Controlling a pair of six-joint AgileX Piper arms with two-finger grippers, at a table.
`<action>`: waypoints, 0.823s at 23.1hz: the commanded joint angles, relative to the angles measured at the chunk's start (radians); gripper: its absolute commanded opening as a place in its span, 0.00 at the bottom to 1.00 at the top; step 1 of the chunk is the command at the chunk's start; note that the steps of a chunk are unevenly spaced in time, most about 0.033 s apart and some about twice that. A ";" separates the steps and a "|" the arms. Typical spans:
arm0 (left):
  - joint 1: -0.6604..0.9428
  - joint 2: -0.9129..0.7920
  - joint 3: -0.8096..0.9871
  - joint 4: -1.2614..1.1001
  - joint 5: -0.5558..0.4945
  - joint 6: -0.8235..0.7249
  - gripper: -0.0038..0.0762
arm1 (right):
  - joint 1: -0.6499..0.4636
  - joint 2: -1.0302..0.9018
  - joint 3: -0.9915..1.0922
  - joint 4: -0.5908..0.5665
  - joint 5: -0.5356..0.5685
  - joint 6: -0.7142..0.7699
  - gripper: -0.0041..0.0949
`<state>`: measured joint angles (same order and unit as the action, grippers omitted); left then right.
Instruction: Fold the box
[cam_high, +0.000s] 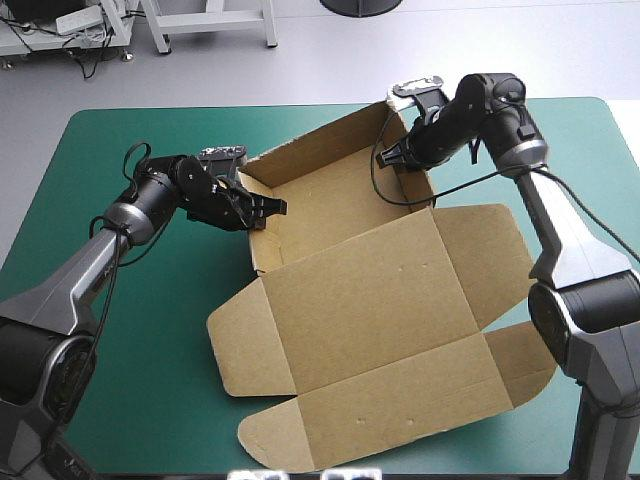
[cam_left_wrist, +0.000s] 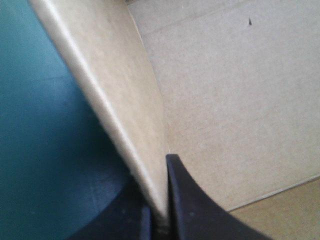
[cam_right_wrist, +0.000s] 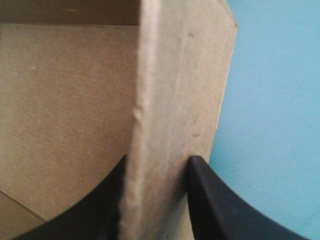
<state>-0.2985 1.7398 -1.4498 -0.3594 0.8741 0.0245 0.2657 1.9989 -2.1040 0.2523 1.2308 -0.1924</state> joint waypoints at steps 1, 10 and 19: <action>-0.018 -0.050 -0.097 -0.023 0.028 0.036 0.04 | 0.072 -0.057 0.030 0.014 0.024 0.008 0.02; -0.018 0.012 -0.140 0.104 0.263 0.045 0.04 | 0.142 -0.057 0.201 -0.066 0.024 0.062 0.02; -0.021 0.045 -0.140 0.077 0.246 0.066 0.04 | 0.140 -0.045 0.319 -0.119 0.022 0.097 0.02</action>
<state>-0.3036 1.8315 -1.5578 -0.2044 1.1728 0.0698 0.3985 1.9989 -1.7714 0.1181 1.2147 -0.0931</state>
